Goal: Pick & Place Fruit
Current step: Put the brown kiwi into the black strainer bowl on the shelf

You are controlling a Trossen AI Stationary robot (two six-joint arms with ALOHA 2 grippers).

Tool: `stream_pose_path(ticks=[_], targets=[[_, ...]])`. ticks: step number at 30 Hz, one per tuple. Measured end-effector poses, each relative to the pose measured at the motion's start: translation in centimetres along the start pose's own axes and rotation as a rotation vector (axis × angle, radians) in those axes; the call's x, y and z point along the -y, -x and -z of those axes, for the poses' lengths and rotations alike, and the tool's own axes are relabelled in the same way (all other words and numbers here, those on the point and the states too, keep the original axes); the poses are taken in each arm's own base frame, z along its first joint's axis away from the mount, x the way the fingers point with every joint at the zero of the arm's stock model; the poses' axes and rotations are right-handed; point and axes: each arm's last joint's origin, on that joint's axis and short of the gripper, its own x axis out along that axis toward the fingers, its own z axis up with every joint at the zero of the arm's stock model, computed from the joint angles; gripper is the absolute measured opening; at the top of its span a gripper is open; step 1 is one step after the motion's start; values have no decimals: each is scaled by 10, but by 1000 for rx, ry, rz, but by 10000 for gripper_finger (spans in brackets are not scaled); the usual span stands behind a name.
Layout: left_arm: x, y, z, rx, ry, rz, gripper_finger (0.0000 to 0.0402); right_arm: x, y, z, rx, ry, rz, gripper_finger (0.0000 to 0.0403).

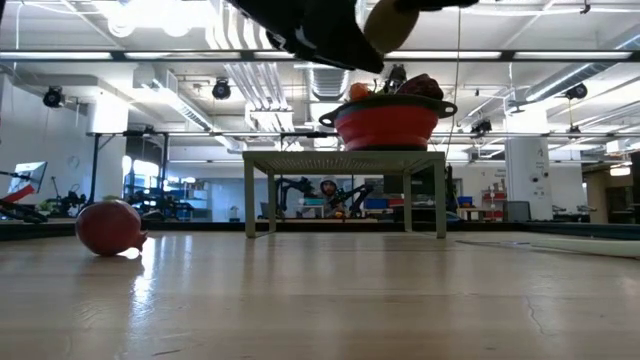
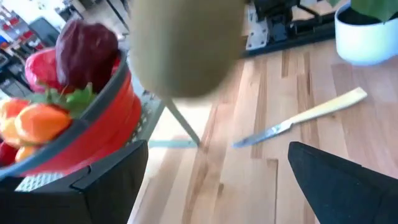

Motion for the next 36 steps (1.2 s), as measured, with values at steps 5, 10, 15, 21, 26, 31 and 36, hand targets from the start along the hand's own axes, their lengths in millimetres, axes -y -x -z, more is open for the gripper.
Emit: stream_pose_path(ticks=[5, 10, 15, 21, 26, 31, 36], targets=[[-6, 8, 3, -55, 54, 5, 392, 27, 11, -12, -89, -9, 115, 206], [-7, 10, 5, -87, 85, 5, 392, 61, 22, -17, -136, -52, 203, 201], [-6, 10, 6, -91, 98, 6, 392, 89, 29, -17, -130, -101, 280, 197], [-6, 10, 7, -99, 121, 8, 392, 112, 30, 4, -165, -175, 309, 207], [-6, 10, 8, -100, 132, 9, 392, 127, 29, 24, -194, -218, 348, 199], [-6, 9, 8, -101, 134, 10, 392, 136, 27, 36, -136, -249, 352, 200], [-6, 9, 8, -101, 144, 10, 392, 141, 26, 49, -137, -258, 381, 208]])
